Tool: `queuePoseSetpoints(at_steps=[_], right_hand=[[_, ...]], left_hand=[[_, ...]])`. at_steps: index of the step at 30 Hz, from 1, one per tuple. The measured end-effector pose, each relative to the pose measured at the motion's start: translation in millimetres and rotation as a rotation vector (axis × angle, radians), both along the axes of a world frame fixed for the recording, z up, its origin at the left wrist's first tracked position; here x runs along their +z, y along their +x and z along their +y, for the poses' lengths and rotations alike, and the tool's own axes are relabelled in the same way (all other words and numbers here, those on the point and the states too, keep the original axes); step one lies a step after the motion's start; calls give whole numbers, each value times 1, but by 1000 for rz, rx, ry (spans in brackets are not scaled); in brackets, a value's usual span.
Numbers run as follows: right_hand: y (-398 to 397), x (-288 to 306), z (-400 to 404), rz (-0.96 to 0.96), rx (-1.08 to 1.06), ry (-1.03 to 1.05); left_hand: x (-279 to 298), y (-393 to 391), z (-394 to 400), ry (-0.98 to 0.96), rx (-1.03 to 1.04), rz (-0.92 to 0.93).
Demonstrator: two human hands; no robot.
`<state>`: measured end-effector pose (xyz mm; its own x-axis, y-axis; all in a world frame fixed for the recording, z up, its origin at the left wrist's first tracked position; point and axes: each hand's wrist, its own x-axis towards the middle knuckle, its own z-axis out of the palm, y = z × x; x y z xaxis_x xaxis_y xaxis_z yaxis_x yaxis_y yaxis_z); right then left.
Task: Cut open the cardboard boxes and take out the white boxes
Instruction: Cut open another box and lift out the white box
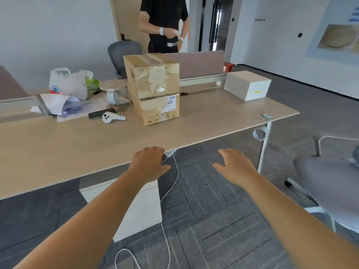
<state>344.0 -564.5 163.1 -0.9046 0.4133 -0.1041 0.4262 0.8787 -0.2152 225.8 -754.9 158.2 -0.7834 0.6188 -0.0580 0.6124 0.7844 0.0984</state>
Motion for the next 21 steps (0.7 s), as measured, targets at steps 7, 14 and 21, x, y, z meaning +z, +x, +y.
queuePoseSetpoints(at_steps=[7,14,21], right_hand=[[-137,-13,74,-18,81,12],[-254,-6,140,29,109,6],[-366,-18,185,35,234,-40]], left_hand=[[-22,-120,80,-33,27,-50],[-8,-220,140,-45,76,8],[-18,-298,181,-46,216,14]])
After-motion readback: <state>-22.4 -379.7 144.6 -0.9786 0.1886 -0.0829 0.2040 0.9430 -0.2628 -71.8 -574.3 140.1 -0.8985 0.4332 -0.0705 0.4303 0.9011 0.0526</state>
